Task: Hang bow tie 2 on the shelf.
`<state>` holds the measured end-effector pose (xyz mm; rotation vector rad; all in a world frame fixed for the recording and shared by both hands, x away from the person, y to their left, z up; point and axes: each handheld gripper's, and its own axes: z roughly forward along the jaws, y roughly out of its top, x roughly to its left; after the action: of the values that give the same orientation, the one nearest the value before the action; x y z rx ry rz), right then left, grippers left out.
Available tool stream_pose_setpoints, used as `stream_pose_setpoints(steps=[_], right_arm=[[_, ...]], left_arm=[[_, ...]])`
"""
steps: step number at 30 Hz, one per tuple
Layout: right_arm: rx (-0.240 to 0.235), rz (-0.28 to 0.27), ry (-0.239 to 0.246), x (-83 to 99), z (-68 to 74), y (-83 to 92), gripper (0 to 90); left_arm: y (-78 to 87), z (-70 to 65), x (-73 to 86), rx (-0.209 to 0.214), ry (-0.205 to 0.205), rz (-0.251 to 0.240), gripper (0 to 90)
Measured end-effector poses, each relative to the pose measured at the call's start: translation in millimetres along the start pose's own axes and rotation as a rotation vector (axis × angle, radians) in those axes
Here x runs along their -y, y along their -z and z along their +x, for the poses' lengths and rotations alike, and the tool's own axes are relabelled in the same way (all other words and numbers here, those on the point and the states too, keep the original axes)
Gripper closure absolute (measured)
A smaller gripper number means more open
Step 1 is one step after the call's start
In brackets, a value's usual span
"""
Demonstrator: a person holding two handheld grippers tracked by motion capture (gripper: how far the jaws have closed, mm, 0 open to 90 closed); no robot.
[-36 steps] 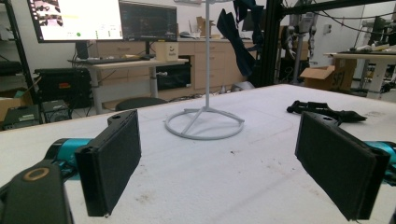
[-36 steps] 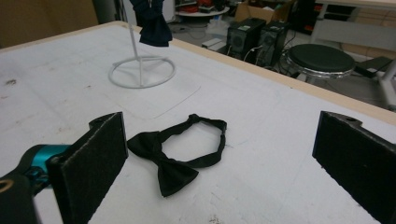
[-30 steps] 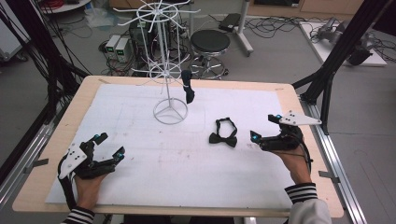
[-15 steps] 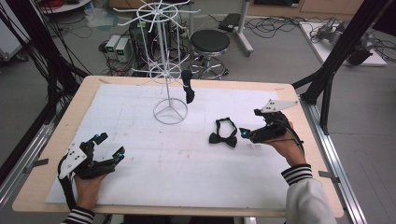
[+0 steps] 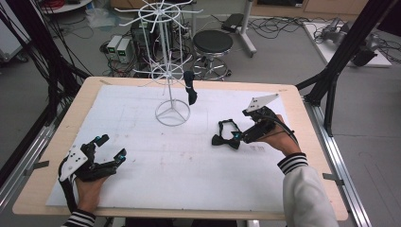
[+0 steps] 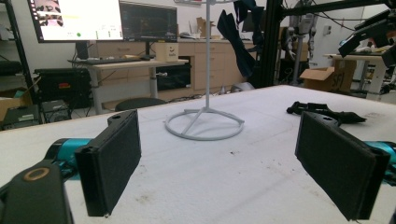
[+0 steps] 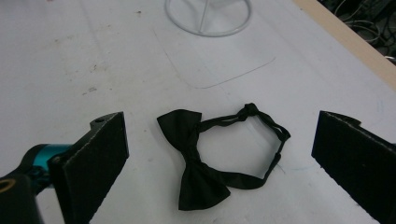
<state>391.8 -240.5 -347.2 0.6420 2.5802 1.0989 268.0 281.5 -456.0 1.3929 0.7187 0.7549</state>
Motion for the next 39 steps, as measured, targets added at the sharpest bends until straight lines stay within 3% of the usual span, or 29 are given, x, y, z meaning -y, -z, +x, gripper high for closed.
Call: stream_pose_setpoints(steps=[4, 7, 11, 16, 23, 30, 32, 34, 39], right_arm=[[-0.029, 0.022, 0.019, -4.6, -1.7, -8.7, 3.0], [-0.038, 0.077, 0.073, -7.5, -1.7, -16.2, 3.0], [-0.062, 0.102, 0.141, -9.6, 0.2, -25.9, 3.5], [-0.081, 0.167, 0.146, -12.2, 1.6, -35.0, 6.8], [-0.075, 0.209, 0.125, -11.3, -2.7, -45.4, 6.8], [-0.097, 0.269, 0.111, -6.6, -4.5, -56.9, 6.9], [-0.099, 0.283, 0.117, -6.1, -4.5, -60.0, 8.2], [-0.102, 0.294, 0.128, -6.0, -4.6, -62.5, 14.9], [-0.113, 0.322, 0.136, -4.8, -4.1, -69.6, 15.2]], left_arm=[[0.0, 0.0, 0.1, 0.000, 0.000, -0.002, 14.7], [0.0, 0.0, 0.0, 0.000, 0.000, -0.002, 14.7], [0.1, 0.2, 0.1, 0.001, 0.002, -0.004, 14.7], [0.1, 0.1, 0.1, 0.001, 0.001, -0.003, 14.7], [0.3, 0.3, 0.1, 0.000, 0.003, -0.004, 14.7], [0.3, 0.4, 0.1, -0.001, 0.003, -0.003, 14.7], [0.3, 0.4, 0.1, -0.001, 0.003, -0.003, 14.7], [0.3, 0.2, 0.1, 0.000, 0.003, -0.004, 14.7], [0.3, 0.2, 0.2, 0.000, 0.004, -0.005, 14.7]])
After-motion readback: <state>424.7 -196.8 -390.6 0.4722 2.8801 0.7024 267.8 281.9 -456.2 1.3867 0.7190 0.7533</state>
